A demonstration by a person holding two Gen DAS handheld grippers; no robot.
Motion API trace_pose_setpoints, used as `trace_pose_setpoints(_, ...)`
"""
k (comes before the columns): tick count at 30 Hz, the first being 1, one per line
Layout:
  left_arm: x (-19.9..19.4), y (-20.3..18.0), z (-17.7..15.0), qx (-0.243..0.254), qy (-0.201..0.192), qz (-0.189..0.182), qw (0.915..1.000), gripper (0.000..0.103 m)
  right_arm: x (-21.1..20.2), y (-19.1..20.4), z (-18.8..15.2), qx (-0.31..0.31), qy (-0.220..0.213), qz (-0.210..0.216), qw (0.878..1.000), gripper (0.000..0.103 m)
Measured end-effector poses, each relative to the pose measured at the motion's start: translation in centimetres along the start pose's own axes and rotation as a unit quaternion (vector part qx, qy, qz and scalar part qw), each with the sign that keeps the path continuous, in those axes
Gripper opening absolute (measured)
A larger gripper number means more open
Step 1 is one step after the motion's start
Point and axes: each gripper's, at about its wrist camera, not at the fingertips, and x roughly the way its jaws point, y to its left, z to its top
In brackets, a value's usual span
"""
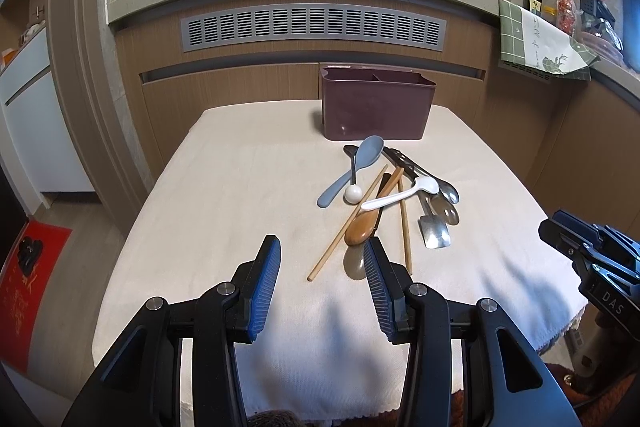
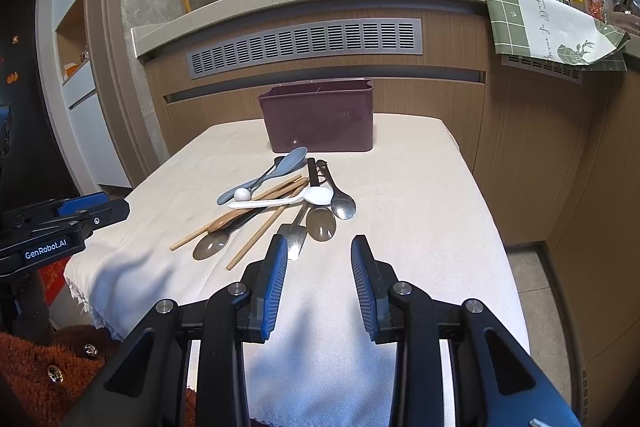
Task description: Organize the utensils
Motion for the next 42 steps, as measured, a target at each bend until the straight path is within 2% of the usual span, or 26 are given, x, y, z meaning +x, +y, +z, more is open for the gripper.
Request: trace_pose_setpoints(42, 0.14, 0.01, -0.06, -0.004, 0.004, -0.001, 1.0000, 0.044, 0.06, -0.26, -0.11, 0.005, 0.005, 0.000, 1.000, 0.031)
